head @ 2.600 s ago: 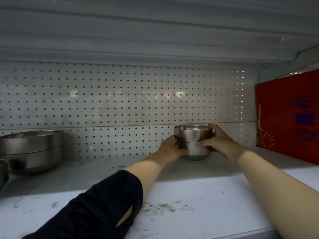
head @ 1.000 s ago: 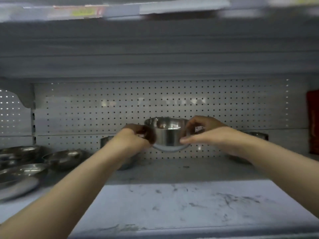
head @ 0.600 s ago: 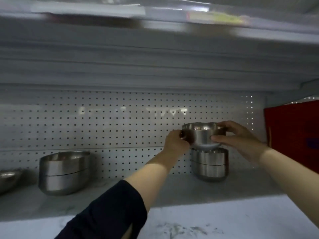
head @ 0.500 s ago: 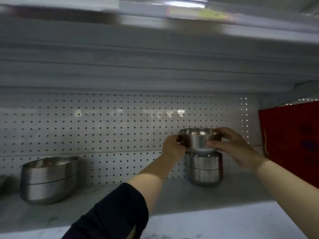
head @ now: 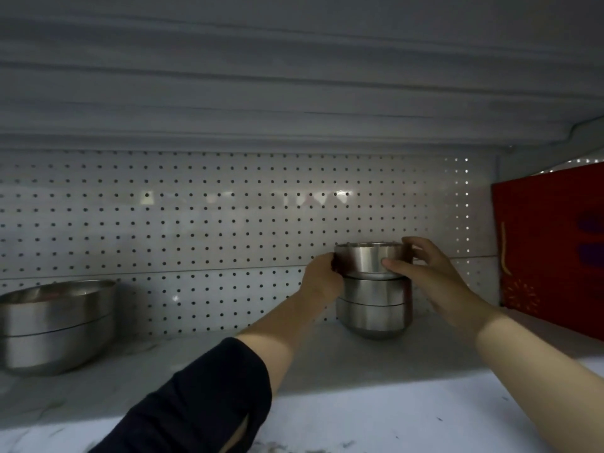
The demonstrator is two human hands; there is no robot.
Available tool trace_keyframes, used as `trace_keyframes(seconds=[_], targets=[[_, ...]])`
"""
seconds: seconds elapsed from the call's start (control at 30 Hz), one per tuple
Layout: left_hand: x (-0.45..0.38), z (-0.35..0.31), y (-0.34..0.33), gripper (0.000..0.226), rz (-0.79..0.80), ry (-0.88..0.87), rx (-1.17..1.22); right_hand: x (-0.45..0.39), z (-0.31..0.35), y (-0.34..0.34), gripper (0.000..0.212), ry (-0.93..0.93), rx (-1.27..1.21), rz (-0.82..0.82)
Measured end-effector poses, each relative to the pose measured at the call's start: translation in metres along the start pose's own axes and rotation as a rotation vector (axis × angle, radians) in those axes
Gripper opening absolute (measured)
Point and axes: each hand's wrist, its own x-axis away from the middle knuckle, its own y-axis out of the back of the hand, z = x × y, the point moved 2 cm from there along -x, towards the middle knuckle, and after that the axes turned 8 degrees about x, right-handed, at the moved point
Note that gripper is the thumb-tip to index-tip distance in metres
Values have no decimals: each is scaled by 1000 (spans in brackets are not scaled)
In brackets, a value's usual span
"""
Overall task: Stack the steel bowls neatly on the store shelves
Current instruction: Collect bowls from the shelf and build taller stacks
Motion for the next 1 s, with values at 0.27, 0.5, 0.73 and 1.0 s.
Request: trace_keyframes(seconds=[0.27,0.5,0.73,1.0], targets=[[4,6,0,49,59,39,11,3,-7,-4,58,-42,40,53],[7,3,1,49,66,36,13,4,-6,-3,56,-48,64,71],[34,8,40,50,159,6,-127,4,8,0,61,42,252,-49],[101,39,182,39,-25,57,-236,49,88,-71,37,227,380,261]])
